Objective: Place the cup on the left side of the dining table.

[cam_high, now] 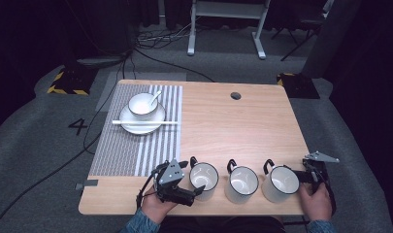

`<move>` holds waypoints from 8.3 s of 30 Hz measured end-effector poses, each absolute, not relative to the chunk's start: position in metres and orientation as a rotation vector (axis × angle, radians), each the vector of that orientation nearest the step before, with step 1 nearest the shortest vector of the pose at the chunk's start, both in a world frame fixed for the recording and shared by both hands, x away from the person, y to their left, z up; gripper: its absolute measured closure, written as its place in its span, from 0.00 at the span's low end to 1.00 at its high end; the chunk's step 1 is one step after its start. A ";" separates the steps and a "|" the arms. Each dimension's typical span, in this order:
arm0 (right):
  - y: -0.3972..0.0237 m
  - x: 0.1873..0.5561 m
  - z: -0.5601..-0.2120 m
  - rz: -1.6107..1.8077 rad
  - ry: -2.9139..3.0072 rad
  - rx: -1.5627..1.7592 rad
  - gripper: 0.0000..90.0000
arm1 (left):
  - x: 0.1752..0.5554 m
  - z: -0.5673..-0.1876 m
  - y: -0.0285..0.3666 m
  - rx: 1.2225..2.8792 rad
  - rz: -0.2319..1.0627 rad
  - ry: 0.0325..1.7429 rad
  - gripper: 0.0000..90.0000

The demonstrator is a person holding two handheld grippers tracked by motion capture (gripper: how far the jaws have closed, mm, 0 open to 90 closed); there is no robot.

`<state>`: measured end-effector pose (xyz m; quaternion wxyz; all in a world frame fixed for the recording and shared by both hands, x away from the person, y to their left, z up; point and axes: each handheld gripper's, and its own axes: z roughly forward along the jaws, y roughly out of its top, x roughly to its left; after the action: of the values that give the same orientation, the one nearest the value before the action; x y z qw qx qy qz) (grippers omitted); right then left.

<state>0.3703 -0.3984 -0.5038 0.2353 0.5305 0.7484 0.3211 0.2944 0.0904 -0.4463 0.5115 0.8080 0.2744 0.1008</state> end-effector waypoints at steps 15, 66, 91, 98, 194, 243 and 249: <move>-0.398 0.370 -0.504 0.881 2.052 1.456 0.11 | 0.300 -0.470 0.077 1.965 0.156 0.668 0.01; -0.398 0.370 -0.504 0.877 2.048 1.461 0.11 | 0.303 -0.473 0.047 1.935 0.246 0.671 0.03; -0.398 0.370 -0.504 0.877 2.049 1.459 0.11 | 0.317 -0.420 0.087 1.810 0.389 0.805 0.03; -0.398 0.370 -0.504 0.878 2.050 1.456 0.11 | 0.321 -0.417 0.104 1.796 0.440 0.862 0.03; -0.398 0.370 -0.504 0.878 2.048 1.463 0.11 | 0.375 -0.474 0.240 1.810 0.608 1.506 0.03; -0.398 0.371 -0.504 0.880 2.046 1.468 0.11 | 0.278 -0.434 0.274 1.752 0.635 1.404 0.02; -0.398 0.371 -0.504 0.881 2.046 1.467 0.11 | 0.265 -0.434 0.280 1.797 0.616 1.361 0.02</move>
<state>0.3709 -0.3978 -0.5036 0.2348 0.5346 0.7457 0.3209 0.2651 0.2799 -0.4335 0.3915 0.7077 0.5358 0.2424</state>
